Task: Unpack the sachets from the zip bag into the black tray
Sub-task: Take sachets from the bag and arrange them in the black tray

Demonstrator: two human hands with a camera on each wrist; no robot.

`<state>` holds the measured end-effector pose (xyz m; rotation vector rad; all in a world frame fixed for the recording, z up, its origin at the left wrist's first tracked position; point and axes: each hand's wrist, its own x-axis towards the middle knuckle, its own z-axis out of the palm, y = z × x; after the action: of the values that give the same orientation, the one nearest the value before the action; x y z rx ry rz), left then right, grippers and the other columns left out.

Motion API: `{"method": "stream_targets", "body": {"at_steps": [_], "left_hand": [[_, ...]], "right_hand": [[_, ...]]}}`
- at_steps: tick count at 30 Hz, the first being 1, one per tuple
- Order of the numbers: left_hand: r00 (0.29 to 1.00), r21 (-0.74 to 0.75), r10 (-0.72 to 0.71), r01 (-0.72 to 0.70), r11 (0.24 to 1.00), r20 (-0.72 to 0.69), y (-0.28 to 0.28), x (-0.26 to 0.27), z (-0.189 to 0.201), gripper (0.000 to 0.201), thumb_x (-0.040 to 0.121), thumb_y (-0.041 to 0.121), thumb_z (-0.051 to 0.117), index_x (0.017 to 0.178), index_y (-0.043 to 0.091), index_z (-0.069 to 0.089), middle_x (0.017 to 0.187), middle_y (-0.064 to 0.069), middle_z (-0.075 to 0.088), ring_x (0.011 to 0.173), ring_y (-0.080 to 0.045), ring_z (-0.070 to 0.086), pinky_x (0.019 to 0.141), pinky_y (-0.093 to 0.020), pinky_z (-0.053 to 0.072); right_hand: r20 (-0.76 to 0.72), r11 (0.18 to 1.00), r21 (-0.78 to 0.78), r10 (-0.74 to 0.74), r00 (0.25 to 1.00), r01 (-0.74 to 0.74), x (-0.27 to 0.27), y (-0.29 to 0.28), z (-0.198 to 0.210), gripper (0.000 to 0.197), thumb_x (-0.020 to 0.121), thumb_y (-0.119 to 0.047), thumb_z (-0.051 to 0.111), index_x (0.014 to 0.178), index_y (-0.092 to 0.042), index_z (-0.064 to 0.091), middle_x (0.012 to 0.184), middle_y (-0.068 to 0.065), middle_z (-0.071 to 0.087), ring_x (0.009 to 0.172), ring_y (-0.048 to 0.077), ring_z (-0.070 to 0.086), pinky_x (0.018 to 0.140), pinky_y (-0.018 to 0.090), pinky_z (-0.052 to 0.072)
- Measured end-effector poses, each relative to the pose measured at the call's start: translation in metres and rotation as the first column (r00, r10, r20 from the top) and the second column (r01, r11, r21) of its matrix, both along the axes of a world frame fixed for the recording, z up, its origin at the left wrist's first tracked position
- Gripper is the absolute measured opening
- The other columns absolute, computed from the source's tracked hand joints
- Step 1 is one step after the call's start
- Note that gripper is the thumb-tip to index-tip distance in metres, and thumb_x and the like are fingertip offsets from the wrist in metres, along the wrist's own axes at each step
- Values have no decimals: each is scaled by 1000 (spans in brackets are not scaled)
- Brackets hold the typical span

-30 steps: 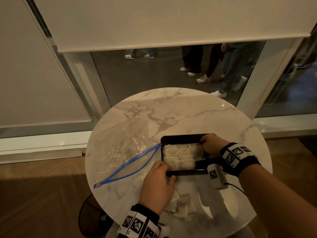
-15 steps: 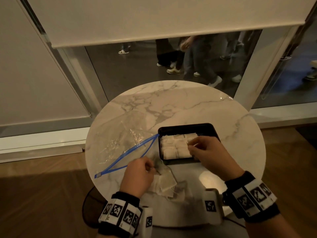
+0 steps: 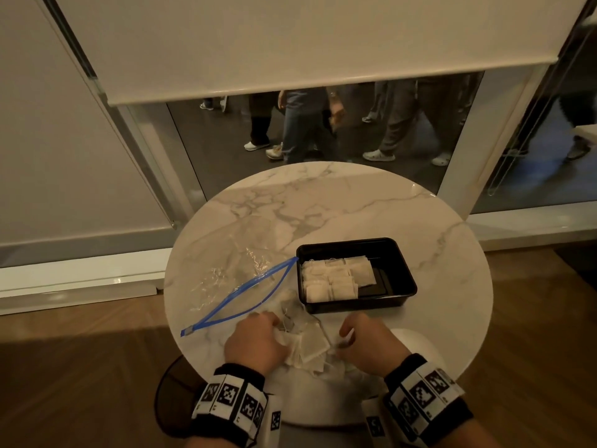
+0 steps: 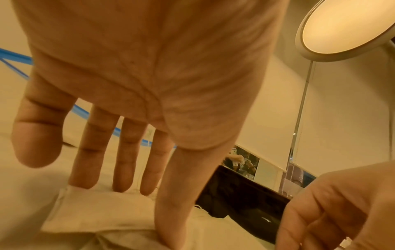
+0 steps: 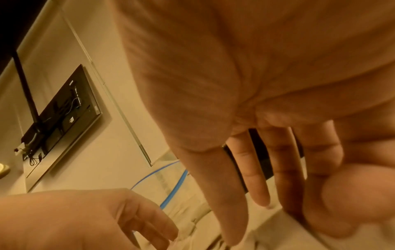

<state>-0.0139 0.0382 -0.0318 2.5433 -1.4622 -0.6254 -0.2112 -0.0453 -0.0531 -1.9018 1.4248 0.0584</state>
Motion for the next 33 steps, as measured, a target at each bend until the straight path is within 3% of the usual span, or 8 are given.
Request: {"method": "stream_targets", "body": {"at_steps": [3,6,11,14,21,27,30,33], "left_hand": [[1000,5,-10,10,1000,-1,1,0,1,41,83,42,70,123,35,64,125,7,59,114,-15,59,97,-34,50],[1000,14,5,-4,1000,-17,0,0,0,34,82,43,71,115,36,66,123,8,59,112,-14,59,97,-35,50],[1000,8,21,-21,1000,-23,-1,-1,-4,18,82,41,71,99,36,65,113,10,59,104,-13,58,96,-37,51],[999,5,29,-29,1000,-18,-2,-2,-7,12,82,41,68,93,36,66,110,10,58,101,-13,59,94,-39,51],[999,-7,30,-30,1000,17,-2,0,-8,10,87,44,66,95,38,68,112,10,56,112,-16,55,100,-46,43],[999,-106,38,-41,994,-36,-3,-1,-7,7,88,44,68,86,40,63,108,11,57,109,-15,56,99,-47,45],[998,-123,29,-37,992,-59,-4,-1,-8,8,88,46,67,85,42,60,109,13,55,107,-14,56,98,-47,47],[995,-118,15,-27,993,-103,-4,0,-11,10,85,44,70,92,42,63,112,13,54,108,-13,57,97,-42,49]], "right_hand": [[19,999,41,1,1000,-2,1,0,-5,41,71,-35,86,103,-29,59,106,-1,64,87,11,62,59,15,43],[30,999,27,17,999,-17,0,0,-7,42,68,-38,87,99,-28,61,103,-1,66,82,9,62,59,16,45],[31,999,-29,18,999,-17,6,1,-7,24,76,-43,78,85,-24,68,82,-7,67,77,8,62,60,20,44],[35,999,-29,16,999,-15,14,3,-9,26,80,-46,71,77,-20,69,72,-7,67,72,8,63,60,22,43],[104,998,-43,-29,994,34,26,11,-12,15,82,-36,75,75,-28,63,85,-9,65,81,8,62,73,25,51],[178,995,-97,-19,984,36,19,8,-6,9,89,-26,70,81,-28,73,84,-11,69,78,2,62,64,14,47],[171,992,-104,-46,984,64,21,7,-9,9,87,-32,69,81,-26,72,81,-10,69,78,4,62,69,21,52],[128,994,-79,-65,990,76,26,9,-18,21,79,-46,73,80,-26,66,80,-9,66,75,6,62,64,23,49]]}}
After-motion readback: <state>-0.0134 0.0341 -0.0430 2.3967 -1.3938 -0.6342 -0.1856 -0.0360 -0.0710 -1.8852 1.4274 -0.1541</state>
